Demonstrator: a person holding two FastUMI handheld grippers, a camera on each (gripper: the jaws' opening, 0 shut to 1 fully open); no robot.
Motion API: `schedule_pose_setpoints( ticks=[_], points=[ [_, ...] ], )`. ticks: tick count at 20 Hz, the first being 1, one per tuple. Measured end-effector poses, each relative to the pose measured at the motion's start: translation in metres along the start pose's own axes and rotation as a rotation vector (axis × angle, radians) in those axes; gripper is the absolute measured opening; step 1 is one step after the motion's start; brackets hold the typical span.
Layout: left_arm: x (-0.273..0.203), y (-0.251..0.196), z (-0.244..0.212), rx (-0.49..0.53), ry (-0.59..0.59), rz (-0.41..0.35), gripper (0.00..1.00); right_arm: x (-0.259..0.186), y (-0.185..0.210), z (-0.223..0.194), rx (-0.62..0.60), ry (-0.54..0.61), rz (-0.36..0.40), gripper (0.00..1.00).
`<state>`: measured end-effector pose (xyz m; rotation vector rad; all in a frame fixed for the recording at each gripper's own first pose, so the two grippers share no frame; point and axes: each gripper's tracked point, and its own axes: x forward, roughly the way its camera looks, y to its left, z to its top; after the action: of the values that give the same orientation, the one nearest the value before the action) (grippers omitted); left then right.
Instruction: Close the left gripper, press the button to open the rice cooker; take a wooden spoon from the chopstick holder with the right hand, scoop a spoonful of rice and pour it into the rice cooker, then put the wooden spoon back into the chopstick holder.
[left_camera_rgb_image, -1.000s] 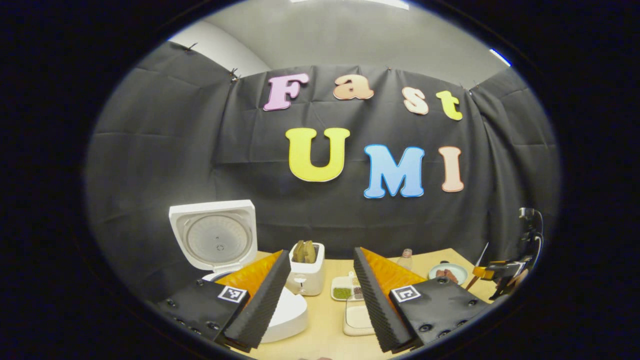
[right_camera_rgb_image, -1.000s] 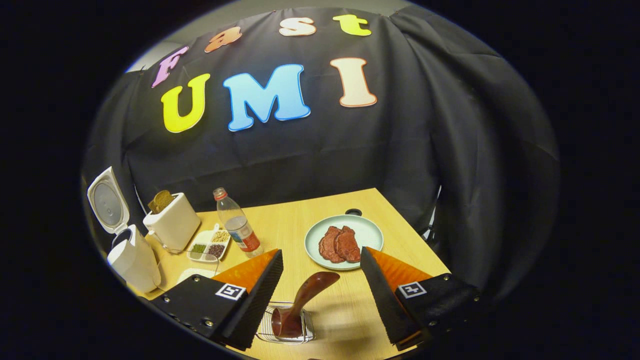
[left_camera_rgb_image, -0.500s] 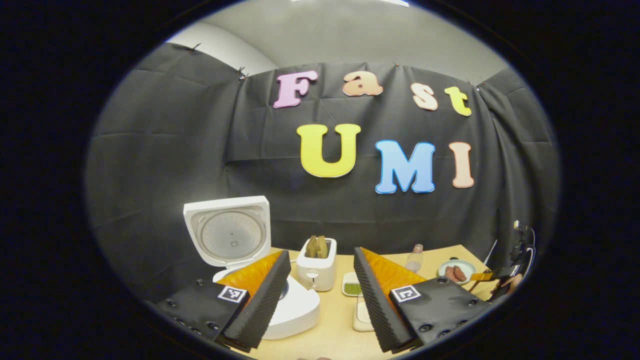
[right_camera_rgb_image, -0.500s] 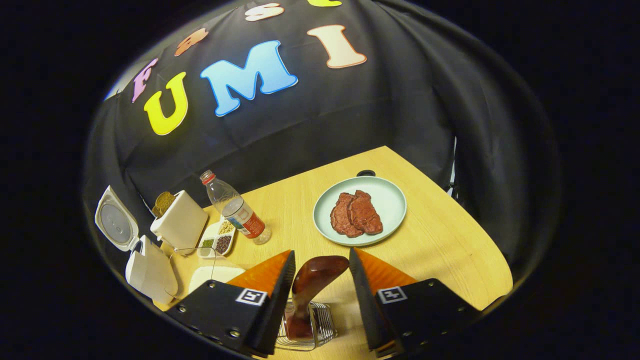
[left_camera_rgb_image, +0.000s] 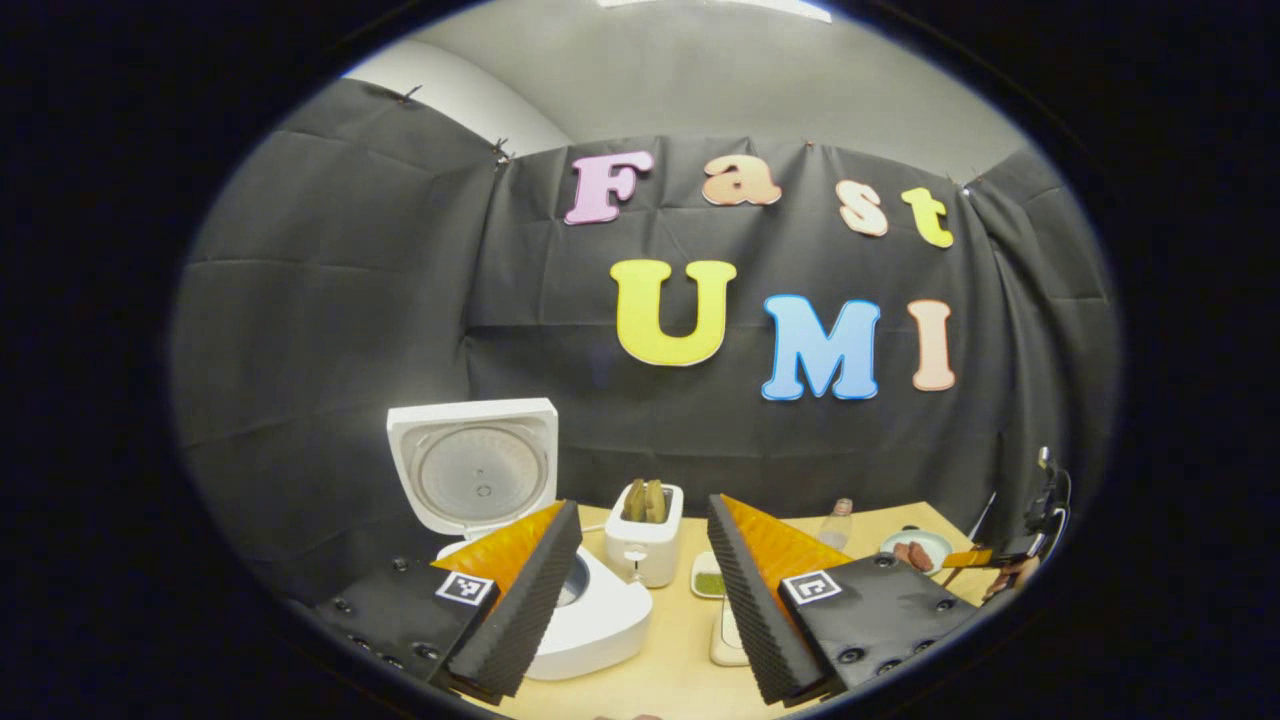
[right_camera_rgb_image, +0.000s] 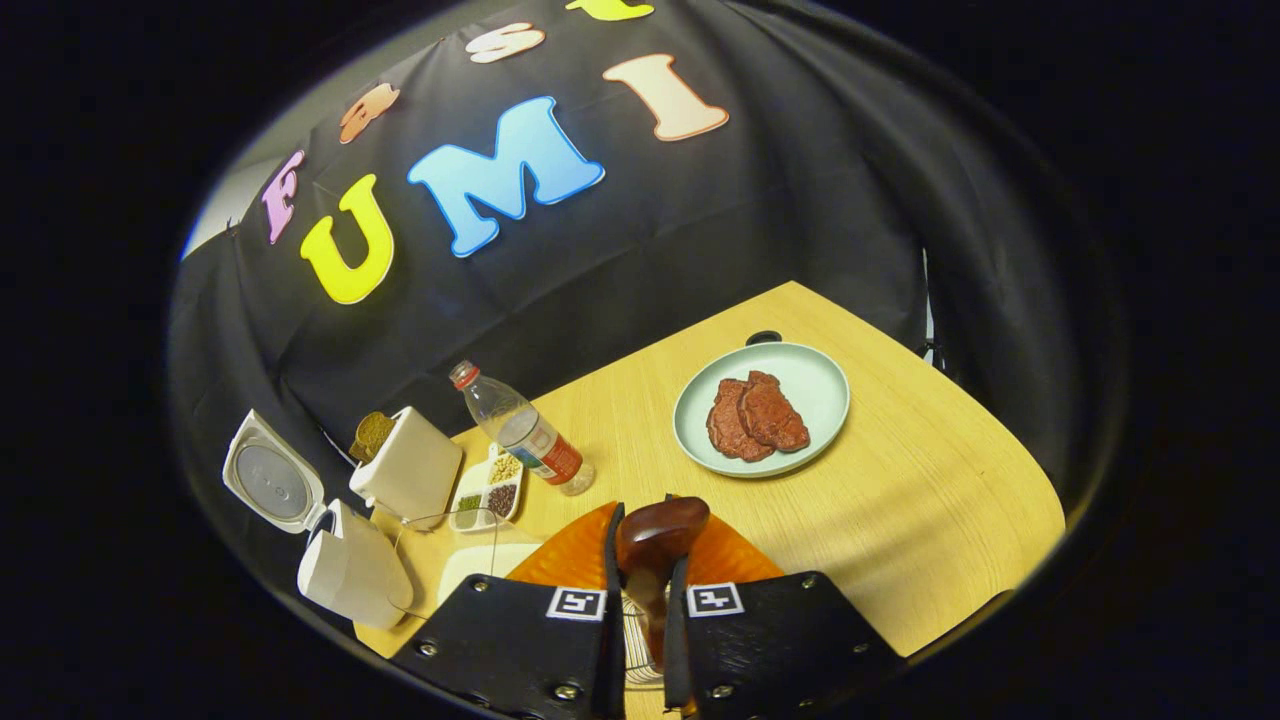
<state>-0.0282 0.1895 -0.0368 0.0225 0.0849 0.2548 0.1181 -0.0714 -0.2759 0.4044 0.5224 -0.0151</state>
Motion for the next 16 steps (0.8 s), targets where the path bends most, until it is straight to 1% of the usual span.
schedule_pose_setpoints(
  ticks=[2,4,6,8,12,15,16],
  points=[
    [-0.005,0.004,0.009,-0.004,-0.022,-0.012,0.90,-0.016,0.007,0.014,-0.001,-0.047,-0.012,0.15],
    [-0.008,0.005,0.016,-0.007,-0.041,-0.025,0.91,-0.032,0.019,0.031,-0.018,-0.094,0.001,0.15],
    [-0.010,0.003,0.015,-0.001,-0.043,-0.035,0.91,-0.048,0.035,0.050,-0.030,-0.142,0.032,0.15],
    [-0.010,-0.009,0.012,0.007,-0.041,-0.057,0.89,-0.064,0.053,0.071,-0.033,-0.182,0.062,0.15],
    [-0.014,-0.035,0.006,0.041,-0.060,-0.110,0.89,-0.082,0.095,0.105,-0.036,-0.229,0.135,0.15],
    [-0.020,-0.049,0.003,0.066,-0.070,-0.142,0.91,-0.085,0.127,0.117,-0.065,-0.244,0.180,0.15],
    [-0.022,-0.053,0.006,0.068,-0.076,-0.153,0.89,-0.084,0.137,0.118,-0.071,-0.244,0.192,0.15]
  ],
)
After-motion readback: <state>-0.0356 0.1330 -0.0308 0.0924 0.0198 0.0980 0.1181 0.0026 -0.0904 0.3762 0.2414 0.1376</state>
